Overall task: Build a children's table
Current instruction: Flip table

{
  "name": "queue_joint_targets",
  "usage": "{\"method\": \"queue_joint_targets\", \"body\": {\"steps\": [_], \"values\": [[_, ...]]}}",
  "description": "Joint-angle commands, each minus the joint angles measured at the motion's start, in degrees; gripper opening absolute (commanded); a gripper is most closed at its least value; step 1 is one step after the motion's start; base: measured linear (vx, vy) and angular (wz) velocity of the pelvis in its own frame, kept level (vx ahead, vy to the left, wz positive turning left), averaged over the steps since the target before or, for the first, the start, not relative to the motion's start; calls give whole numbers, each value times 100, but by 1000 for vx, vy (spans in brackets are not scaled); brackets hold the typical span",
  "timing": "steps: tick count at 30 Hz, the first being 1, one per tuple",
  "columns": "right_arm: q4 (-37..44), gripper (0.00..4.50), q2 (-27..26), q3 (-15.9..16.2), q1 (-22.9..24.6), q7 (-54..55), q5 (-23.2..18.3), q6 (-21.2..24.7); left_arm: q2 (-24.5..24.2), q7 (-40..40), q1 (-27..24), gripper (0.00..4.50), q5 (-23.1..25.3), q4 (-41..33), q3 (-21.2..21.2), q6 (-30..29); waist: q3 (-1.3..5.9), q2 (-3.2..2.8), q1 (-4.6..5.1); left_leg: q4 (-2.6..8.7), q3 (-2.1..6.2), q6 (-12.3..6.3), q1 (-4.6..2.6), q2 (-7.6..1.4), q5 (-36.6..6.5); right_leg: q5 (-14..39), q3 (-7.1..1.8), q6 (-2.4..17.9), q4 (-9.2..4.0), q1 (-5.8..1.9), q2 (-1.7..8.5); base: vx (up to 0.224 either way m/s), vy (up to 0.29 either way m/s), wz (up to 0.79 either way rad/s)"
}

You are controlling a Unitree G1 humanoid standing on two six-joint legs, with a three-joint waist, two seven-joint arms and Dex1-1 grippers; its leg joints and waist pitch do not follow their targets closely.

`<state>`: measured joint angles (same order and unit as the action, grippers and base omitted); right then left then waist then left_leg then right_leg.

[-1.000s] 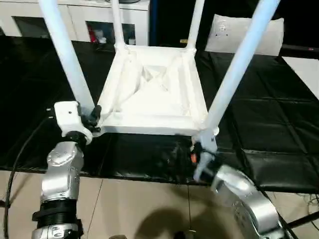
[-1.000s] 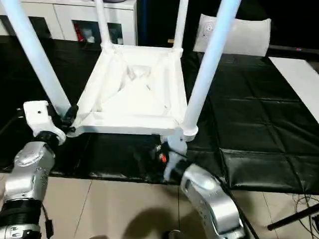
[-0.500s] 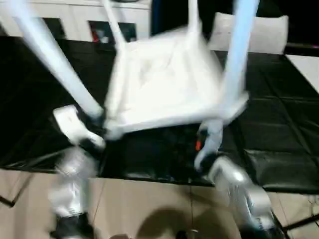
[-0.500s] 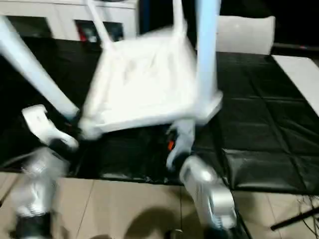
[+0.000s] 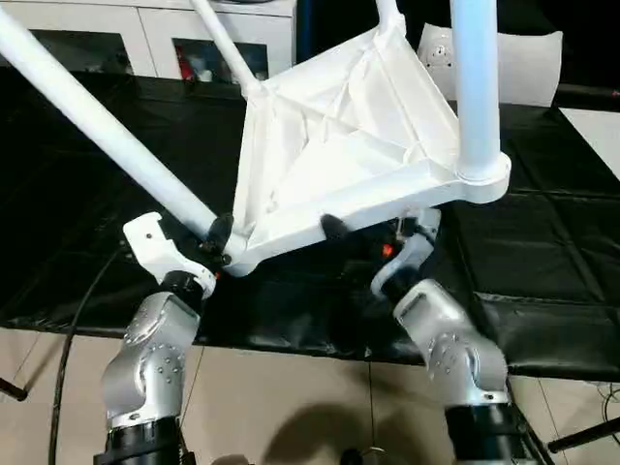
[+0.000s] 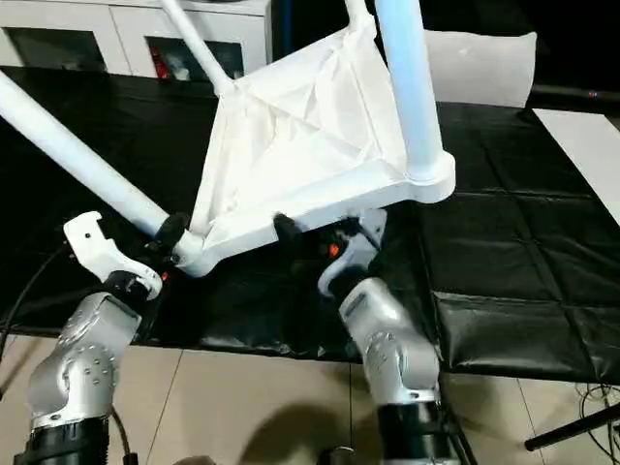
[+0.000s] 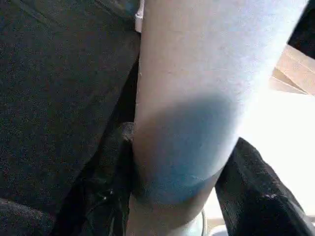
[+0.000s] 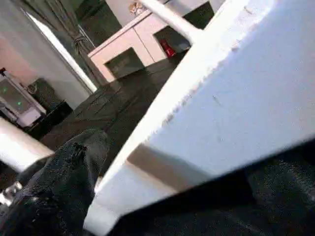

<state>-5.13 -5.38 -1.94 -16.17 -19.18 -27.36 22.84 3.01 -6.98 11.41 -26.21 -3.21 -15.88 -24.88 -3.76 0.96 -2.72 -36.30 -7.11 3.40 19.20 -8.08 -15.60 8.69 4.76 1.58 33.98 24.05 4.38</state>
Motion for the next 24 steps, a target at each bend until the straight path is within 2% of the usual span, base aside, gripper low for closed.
{"method": "queue_joint_targets", "body": {"steps": [1,2,4,5,6,7,8,10,13,15,19,21,22,23,24], "values": [[-408,450,-420,-274,-291,287,-93,-237,349,-36,-164,202,-477,26,259,-178,363,11,6,511,54,-527,133,-395,149,1490,-334,1042,-344,-372,446,0,0,0],[-494,450,-447,-319,-345,324,-91,-271,341,-48,-159,202,-473,22,263,-195,352,11,17,524,43,-477,135,-380,-17,1729,-330,1022,-381,-370,440,0,0,0],[-754,450,-543,-466,-585,339,-210,-345,321,-103,-143,202,-456,12,291,-255,359,-21,18,523,46,-394,122,-389,-77,1707,-328,1004,-375,-362,437,0,0,0],[-959,450,-630,-590,-793,367,-366,-408,325,-131,-129,202,-399,14,299,-303,362,-68,7,522,54,-387,112,-392,-34,1606,-325,1019,-361,-359,435,0,0,0],[-983,450,-641,-605,-819,367,-385,-419,324,-134,-126,202,-390,16,300,-308,365,-48,18,520,51,-384,107,-400,18,1446,-318,1049,-352,-356,420,0,0,0],[-1126,450,-707,-693,-973,365,-502,-485,322,-157,-110,202,-338,25,311,-335,372,-63,7,513,45,-392,98,-399,53,1352,-317,1076,-335,-357,421,0,0,0],[-1255,422,-770,-784,-1112,357,-633,-540,323,-184,-91,202,-303,30,318,-365,375,-53,-1,508,42,-424,111,-398,141,1186,-316,1117,-320,-375,428,0,0,0],[-1515,414,-923,-1021,-1442,410,-948,-626,315,-170,2,202,-270,93,348,-370,384,-59,-4,497,34,-476,111,-396,232,1038,-313,1175,-300,-386,425,0,0,0],[-1680,376,-1019,-1178,-1618,484,-1059,-661,275,-145,37,201,-269,112,404,-370,382,-45,-10,497,23,-490,116,-387,179,1167,-312,1172,-317,-395,434,0,0,0],[-1910,372,-1079,-1306,-1786,499,-1102,-758,245,-140,41,201,-236,86,462,-400,385,-28,-16,500,21,-488,116,-395,173,1251,-303,1172,-316,-392,436,0,0,0],[-2078,332,-1102,-1293,-1914,510,-1248,-894,223,-151,-26,201,-195,-21,552,-471,393,-34,-30,491,13,-503,115,-400,254,1212,-294,1173,-307,-390,440,0,0,0],[-2089,314,-1128,-1340,-1938,538,-1332,-898,202,-173,-53,201,-154,-30,609,-484,392,1,-27,496,7,-526,112,-406,241,1282,-295,1146,-307,-394,441,0,0,0],[-2102,314,-1137,-1379,-1963,576,-1412,-900,209,-167,-66,201,-129,-30,646,-478,398,80,-3,487,-12,-558,114,-405,276,1269,-300,1123,-318,-391,434,0,0,0],[-2105,300,-1140,-1391,-1969,591,-1433,-902,213,-165,-70,201,-122,-30,658,-475,398,48,-21,493,0,-568,113,-404,304,1263,-299,1131,-293,-398,445,0,0,0],[-2113,287,-1137,-1407,-1985,595,-1448,-899,220,-149,-73,201,-107,-29,676,-465,396,65,-6,485,-13,-593,107,-409,338,1279,-297,1118,-306,-376,434,0,0,0]]}}
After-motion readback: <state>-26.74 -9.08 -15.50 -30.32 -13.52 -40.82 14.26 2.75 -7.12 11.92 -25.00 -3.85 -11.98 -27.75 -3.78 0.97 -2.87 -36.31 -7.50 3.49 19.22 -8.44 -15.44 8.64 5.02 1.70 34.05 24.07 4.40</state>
